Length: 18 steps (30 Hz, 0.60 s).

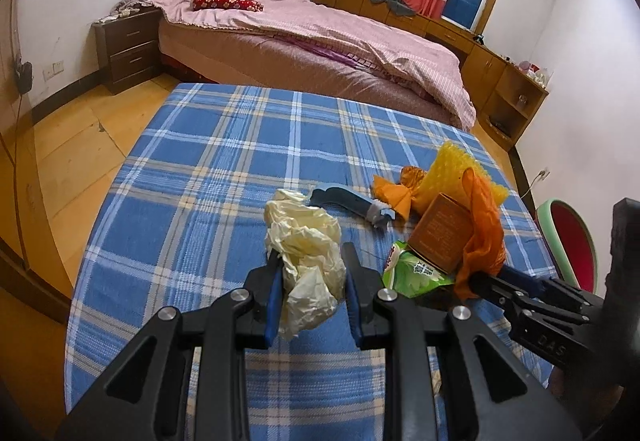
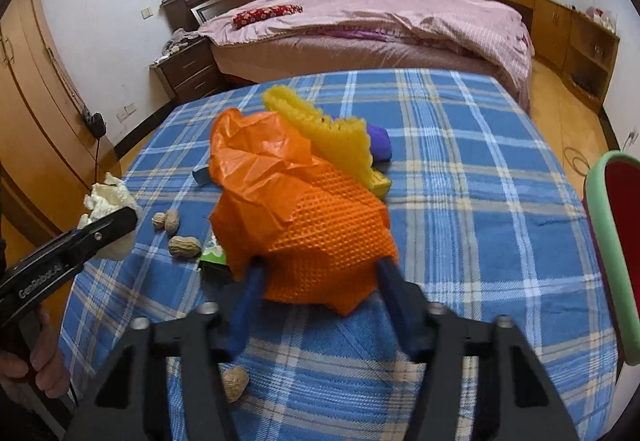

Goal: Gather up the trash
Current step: 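Grasp the orange mesh bag with the right tool while the left tool holds the paper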

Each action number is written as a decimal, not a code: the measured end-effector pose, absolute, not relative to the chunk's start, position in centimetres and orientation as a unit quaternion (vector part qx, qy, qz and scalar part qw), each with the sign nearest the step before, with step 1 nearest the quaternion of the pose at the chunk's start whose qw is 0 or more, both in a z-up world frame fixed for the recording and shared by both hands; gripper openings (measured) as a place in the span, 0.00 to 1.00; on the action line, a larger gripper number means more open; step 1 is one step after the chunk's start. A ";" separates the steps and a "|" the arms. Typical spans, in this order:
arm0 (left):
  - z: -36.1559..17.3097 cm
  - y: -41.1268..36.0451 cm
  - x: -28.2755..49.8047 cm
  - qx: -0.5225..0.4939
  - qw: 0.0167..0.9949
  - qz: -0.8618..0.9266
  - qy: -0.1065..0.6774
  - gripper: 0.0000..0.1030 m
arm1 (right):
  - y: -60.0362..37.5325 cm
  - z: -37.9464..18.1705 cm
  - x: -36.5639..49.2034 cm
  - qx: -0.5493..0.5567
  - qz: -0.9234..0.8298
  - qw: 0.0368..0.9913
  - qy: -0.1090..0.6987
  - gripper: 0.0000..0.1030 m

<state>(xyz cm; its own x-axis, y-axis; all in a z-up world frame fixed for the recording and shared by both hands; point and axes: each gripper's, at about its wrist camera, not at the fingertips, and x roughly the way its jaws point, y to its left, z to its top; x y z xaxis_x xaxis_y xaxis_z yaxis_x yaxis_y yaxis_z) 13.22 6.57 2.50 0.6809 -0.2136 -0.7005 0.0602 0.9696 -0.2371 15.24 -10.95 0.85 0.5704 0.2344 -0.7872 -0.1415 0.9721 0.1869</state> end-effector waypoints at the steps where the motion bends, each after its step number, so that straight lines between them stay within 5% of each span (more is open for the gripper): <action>1: 2.5 6.6 13.2 -0.098 0.912 -0.075 0.391 0.26 | -10.9 0.8 15.3 0.052 0.107 0.883 0.454 0.33; 7: 3.0 6.5 13.2 -0.099 0.913 -0.074 0.388 0.26 | -11.0 1.3 14.4 0.057 0.120 0.885 0.446 0.07; 18: 4.9 4.9 11.8 -0.092 0.920 -0.086 0.371 0.26 | -12.5 5.1 11.5 0.074 0.136 0.907 0.392 0.04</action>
